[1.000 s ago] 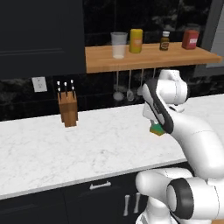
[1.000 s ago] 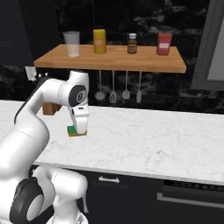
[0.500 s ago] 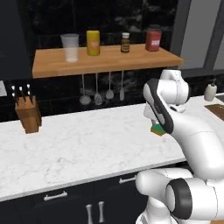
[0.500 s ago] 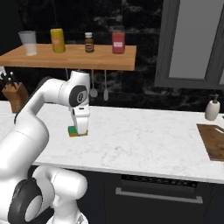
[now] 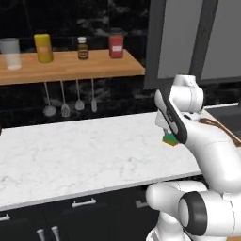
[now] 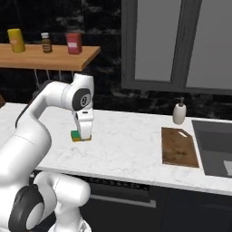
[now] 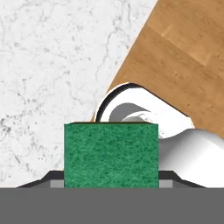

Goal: Pick up the sponge from the counter and clean the cutting board by briefly scrubbing or pressing down on the cutting board. Once finished, release the sponge.

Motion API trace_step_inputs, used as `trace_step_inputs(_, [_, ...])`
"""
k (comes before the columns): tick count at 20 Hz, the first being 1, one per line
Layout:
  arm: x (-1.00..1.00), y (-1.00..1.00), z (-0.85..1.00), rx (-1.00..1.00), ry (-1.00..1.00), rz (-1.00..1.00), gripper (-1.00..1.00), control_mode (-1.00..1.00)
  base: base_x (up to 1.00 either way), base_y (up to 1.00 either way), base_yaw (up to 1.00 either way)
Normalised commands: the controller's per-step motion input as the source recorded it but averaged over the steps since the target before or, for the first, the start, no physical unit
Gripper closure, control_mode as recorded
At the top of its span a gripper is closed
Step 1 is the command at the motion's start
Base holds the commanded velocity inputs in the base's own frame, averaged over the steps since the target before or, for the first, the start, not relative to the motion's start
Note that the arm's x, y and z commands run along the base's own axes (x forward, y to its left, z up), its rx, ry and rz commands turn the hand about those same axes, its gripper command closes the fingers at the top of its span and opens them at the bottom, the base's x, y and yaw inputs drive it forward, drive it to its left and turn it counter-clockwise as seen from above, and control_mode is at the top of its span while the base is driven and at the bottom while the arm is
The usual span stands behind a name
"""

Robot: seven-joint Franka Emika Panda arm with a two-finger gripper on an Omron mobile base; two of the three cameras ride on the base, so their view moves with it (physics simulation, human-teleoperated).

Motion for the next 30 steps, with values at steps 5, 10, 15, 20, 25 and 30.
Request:
trace_step_inputs(5, [0.00,0.00,0.00,0.00,0.00,0.00,1.00,1.00,0.00,-0.93,0.14])
trace_step_inputs(10, [0.00,0.00,0.00,0.00,0.00,0.00,1.00,1.00,0.00,-0.88,0.13])
trace_step_inputs(15, [0.05,-0.06,0.00,0.00,0.00,0.00,1.00,-1.00,0.02,-0.54,0.07])
trace_step_inputs(20, [0.48,-0.05,0.00,0.00,-0.04,0.00,1.00,-1.00,0.00,0.00,0.00])
trace_step_inputs(25, [0.68,-0.19,-0.26,0.00,-0.03,0.00,1.00,-1.00,0.00,0.00,0.00])
trace_step_inputs(30, [0.57,-0.13,-0.74,0.00,-0.15,0.00,1.00,-1.00,0.00,0.00,0.00])
